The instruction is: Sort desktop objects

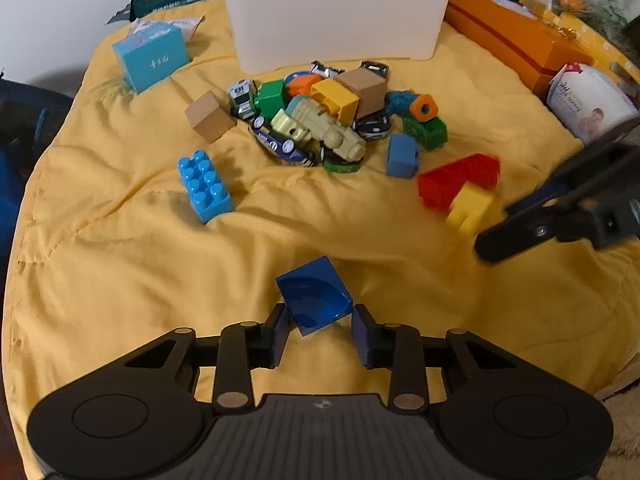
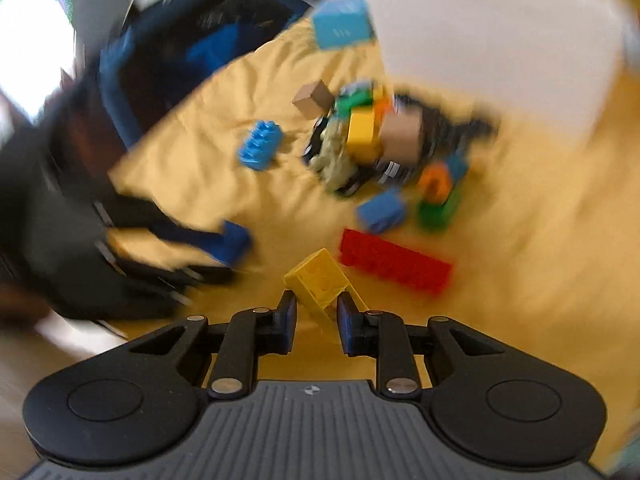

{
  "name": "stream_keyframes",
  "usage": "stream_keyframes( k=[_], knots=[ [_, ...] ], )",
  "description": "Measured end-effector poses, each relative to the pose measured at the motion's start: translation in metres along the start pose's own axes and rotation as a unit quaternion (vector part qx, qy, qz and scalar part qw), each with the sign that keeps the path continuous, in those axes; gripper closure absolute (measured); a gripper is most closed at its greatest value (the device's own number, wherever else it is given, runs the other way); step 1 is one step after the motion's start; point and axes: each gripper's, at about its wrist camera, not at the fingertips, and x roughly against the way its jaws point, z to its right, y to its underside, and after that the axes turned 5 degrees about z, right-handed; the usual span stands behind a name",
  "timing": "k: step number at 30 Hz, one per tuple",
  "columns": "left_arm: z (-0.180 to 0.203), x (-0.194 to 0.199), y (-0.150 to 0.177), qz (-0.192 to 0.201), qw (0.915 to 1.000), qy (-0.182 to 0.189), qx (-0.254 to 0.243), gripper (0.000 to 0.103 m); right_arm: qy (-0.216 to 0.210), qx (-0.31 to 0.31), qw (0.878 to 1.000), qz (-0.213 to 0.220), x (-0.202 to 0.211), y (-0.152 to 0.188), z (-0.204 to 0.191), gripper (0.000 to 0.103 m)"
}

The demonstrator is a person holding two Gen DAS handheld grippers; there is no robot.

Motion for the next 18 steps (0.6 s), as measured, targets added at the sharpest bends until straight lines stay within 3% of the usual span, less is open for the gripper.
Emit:
stream_keyframes(
  k=[2,5,6,7,8,12,14,16,18],
  knots=[
    [0.004,0.002,-0.001,0.013,0.9998,0.001,-0.017,0.065,-0.03,-0.085,0.996,-0.022,-0.012,0.0,0.02,0.078],
    [0.011,-0.002,-0.003,0.014,0.9991,0.001,-0.04,0.065,-0.036,-0.119,0.992,-0.01,-0.013,0.006,0.031,0.077],
    [0.011,-0.003,-0.003,0.011,0.9992,0.003,-0.04,0.065,-0.029,-0.129,0.991,-0.004,-0.009,0.008,0.033,0.074],
    [0.011,-0.004,-0.004,0.01,0.9992,0.004,-0.038,0.065,-0.007,-0.124,0.992,0.0,-0.004,0.006,0.034,0.062],
    [0.01,-0.005,-0.004,0.01,0.9993,0.006,-0.036,0.065,0.016,-0.11,0.994,0.006,0.0,0.004,0.035,0.057],
    [0.005,-0.006,-0.004,0.013,0.9997,0.006,-0.022,0.065,0.058,-0.101,0.991,0.059,0.022,0.012,0.037,0.055],
    [0.004,-0.007,-0.004,0.015,0.9997,0.006,-0.021,0.065,0.088,-0.058,0.991,0.086,0.031,0.016,0.028,0.053],
    [0.006,-0.007,-0.003,0.016,0.9996,0.004,-0.025,0.065,0.094,0.024,0.991,0.096,0.038,0.02,0.013,0.053],
    [0.007,-0.008,-0.003,0.016,0.9995,0.003,-0.027,0.065,0.108,0.122,0.982,0.096,0.038,0.026,-0.012,0.055]
  ],
)
